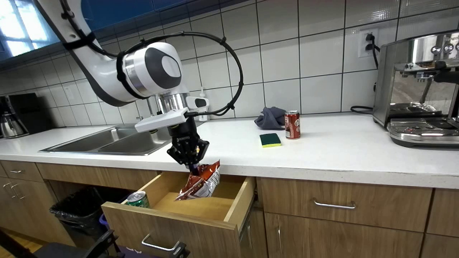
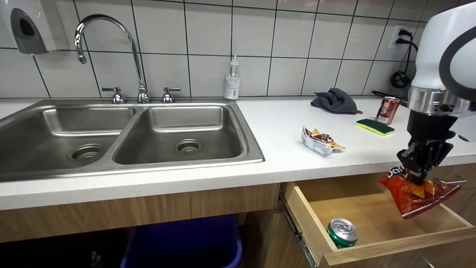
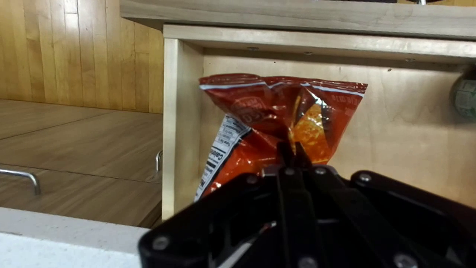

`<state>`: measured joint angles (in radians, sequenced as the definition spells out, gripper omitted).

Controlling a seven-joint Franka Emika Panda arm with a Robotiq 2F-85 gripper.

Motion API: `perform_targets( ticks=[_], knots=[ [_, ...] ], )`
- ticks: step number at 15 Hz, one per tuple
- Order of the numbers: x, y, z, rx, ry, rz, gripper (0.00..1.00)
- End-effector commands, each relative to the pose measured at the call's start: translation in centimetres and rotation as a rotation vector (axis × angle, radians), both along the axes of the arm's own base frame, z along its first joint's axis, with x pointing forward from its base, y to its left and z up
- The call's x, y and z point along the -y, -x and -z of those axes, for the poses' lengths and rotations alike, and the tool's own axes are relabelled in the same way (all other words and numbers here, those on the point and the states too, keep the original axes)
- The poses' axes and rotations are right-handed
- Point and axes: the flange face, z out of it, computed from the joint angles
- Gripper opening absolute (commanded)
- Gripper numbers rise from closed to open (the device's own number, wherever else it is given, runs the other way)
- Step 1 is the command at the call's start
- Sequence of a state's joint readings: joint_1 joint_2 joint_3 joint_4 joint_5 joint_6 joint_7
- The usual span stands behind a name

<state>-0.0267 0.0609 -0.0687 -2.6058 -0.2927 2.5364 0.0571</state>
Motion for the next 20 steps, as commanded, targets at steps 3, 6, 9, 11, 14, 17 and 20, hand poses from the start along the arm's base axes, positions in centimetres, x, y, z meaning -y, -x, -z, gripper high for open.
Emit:
perform_targets(
  ticks=[3,6,9,11,14,17,20],
  knots=[
    [-0.4,0.0,2.3,-0.001,0.021,-0.028,0.00],
    [-0.5,0.1,3.4,-0.014,0.024,-0.036,0.00],
    [-0.5,0.3,4.2,-0.025,0.029,-0.041,0.00],
    [-0.3,0.4,4.5,-0.032,0.030,-0.041,0.00],
    [-0.1,0.5,4.2,-0.025,0.024,-0.039,0.34],
    [-0.2,0.6,3.1,-0.015,0.016,-0.050,0.57],
    [-0.3,0.7,1.6,0.009,0.017,-0.052,0.79]
  ],
)
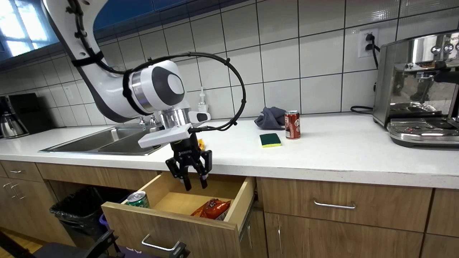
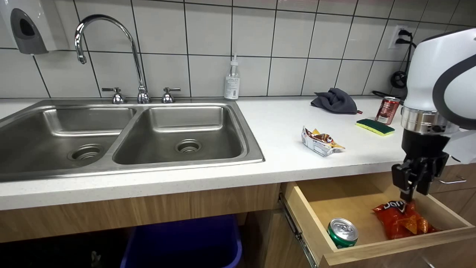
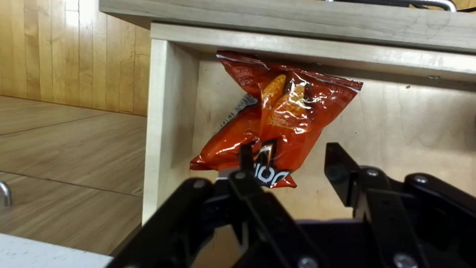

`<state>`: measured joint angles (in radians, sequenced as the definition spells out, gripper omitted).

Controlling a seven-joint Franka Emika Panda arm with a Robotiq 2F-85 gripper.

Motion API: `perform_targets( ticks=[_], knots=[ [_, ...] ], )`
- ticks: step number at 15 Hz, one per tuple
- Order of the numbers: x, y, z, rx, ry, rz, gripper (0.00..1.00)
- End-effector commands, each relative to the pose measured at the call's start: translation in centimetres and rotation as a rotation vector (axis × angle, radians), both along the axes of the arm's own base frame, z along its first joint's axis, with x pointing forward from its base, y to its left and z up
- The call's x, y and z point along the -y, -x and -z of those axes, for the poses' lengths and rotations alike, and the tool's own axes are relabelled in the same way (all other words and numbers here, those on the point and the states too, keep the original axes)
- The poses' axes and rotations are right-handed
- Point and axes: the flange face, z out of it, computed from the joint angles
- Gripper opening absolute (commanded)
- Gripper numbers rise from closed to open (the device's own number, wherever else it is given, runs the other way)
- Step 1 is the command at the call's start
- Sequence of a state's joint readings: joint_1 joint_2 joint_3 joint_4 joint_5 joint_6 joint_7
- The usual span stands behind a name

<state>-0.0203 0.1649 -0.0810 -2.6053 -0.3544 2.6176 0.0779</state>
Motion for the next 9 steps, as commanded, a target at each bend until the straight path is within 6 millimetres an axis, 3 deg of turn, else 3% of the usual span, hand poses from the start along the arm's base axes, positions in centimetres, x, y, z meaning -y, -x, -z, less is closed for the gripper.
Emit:
perform_targets(
  ticks=[1,3,9],
  knots=[
    [-0.2,0.3,-2.8,0.047,0.003,-0.013,0.85],
    [-0.1,0.3,-4.1,0.077,0.001,-0.015,0.99],
    [-0.5,0.0,-6.9,0.147,-0.003,-0.025,1.00]
  ],
)
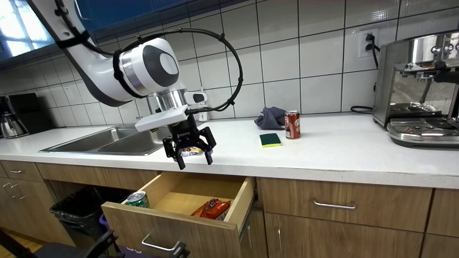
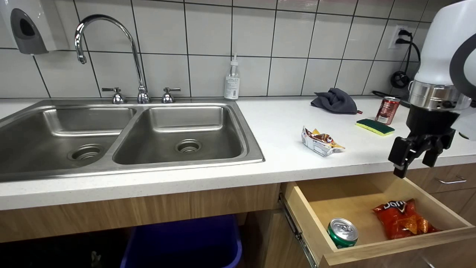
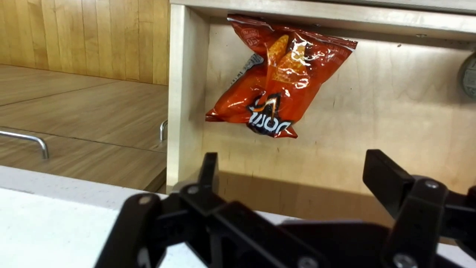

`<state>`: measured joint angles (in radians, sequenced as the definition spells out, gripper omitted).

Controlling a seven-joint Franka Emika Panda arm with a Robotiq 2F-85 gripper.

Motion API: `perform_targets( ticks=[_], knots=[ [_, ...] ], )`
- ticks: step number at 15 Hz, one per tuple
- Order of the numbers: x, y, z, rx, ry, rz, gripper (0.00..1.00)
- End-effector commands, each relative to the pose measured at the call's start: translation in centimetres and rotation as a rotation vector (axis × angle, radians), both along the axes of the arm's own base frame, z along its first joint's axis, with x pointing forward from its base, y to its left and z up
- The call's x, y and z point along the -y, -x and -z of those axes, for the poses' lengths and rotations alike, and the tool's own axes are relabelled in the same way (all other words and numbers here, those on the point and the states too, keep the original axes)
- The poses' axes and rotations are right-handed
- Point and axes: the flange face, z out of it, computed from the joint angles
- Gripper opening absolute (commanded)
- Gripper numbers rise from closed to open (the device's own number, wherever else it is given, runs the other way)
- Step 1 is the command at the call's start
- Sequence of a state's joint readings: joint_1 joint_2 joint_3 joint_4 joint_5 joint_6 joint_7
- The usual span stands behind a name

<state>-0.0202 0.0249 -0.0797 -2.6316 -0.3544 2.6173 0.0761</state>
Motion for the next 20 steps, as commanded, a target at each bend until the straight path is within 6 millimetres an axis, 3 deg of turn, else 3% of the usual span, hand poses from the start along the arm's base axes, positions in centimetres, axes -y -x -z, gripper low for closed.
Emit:
perform_targets(
  ticks=[1,13,20],
  knots=[
    [-0.6,0.5,-2.1,0.043,-0.004,-0.032,1.00],
    [-3.5,-2.0,-4.1,0.133,-0.022,-0.226,1.00],
    [-5.9,-5.1,-4.5,0.159,-0.042,-0.402,1.00]
  ],
)
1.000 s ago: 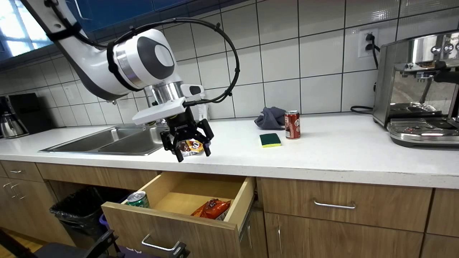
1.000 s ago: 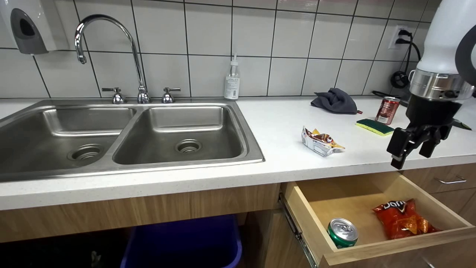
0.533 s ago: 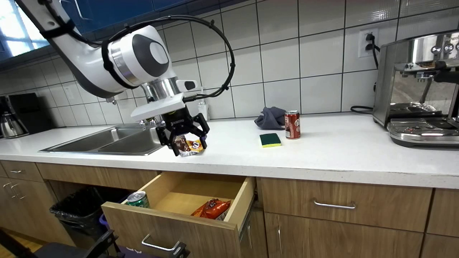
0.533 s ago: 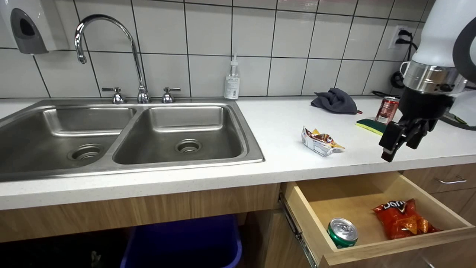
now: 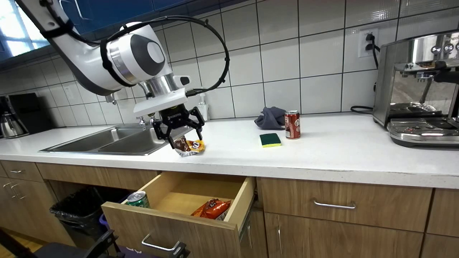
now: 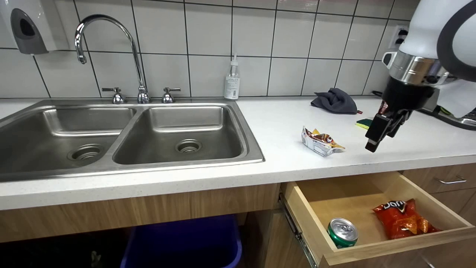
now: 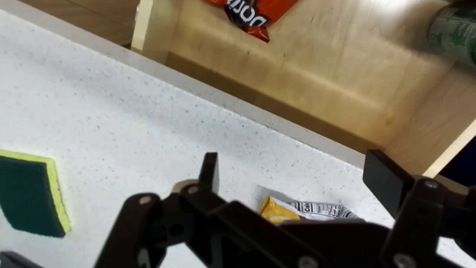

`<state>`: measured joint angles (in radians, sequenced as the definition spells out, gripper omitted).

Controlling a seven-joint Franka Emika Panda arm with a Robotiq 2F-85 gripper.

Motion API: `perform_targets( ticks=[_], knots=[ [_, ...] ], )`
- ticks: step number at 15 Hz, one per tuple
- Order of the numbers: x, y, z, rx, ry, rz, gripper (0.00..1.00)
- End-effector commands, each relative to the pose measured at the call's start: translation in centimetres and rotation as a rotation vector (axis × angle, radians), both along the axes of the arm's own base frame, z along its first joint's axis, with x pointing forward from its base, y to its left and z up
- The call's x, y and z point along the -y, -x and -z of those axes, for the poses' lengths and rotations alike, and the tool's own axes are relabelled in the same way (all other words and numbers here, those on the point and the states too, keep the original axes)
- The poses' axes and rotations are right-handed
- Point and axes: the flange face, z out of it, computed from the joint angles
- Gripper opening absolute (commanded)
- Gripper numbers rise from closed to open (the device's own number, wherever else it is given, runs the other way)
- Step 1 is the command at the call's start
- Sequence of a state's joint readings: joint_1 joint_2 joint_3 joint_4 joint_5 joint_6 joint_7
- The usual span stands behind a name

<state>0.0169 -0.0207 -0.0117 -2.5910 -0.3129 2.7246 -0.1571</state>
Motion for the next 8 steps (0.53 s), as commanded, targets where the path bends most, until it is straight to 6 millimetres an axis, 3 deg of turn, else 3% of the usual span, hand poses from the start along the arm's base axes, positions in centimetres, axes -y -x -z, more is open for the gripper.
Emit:
perform_targets(
  ticks=[1,8],
  knots=[
    [-1.3,-2.5,0.0,0.005,-0.011,-0.108,1.00],
    [-3.5,-6.6,0.8,0.014,-0.022,-0.257,1.00]
  ],
)
